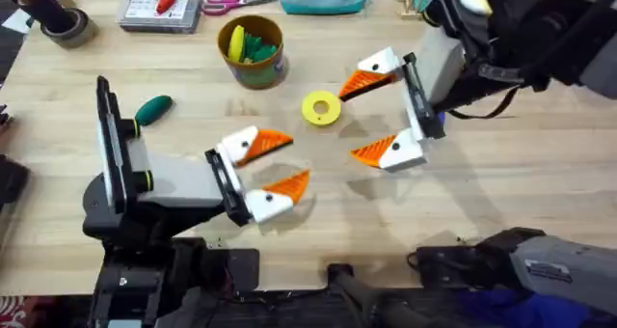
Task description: Pick up the gripper from the table and insert it into the empty holder that is missing its gripper. Then pick up a screw, insert it into the mounting hole, and use the screwdriver to tighten it. Finally, clean up the table by picking up the vegetable and placing it into the bucket.
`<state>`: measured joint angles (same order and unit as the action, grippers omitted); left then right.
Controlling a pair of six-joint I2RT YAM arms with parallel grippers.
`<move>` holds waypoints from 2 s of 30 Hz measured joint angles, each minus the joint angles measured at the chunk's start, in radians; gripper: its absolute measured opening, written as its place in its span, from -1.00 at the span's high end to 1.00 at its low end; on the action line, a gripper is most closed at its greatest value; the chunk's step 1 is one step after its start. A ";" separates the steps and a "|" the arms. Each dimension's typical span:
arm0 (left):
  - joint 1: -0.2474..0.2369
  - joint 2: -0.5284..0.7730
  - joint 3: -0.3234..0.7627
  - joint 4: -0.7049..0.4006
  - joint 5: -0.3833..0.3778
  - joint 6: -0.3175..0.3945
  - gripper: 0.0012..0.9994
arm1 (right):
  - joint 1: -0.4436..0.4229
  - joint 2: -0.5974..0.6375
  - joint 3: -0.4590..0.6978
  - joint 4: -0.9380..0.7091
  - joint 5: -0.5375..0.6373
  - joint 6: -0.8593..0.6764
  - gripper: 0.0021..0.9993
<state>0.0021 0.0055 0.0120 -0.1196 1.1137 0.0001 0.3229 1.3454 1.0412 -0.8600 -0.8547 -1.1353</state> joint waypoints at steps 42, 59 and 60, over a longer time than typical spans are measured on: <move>0.000 0.000 0.000 0.001 -0.004 0.007 0.99 | -0.019 -0.010 0.469 -0.330 1.029 1.309 -0.99; 0.000 0.000 0.000 0.001 -0.004 0.007 0.99 | -0.202 0.102 0.469 -0.274 1.061 1.443 -0.99; 0.000 0.000 0.000 0.001 -0.004 0.007 0.99 | -0.212 0.119 0.469 -0.272 1.062 1.447 -0.99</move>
<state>0.0021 0.0055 0.0120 -0.1188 1.1099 0.0074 0.1111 1.4648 1.5105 -1.1321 0.2073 0.3114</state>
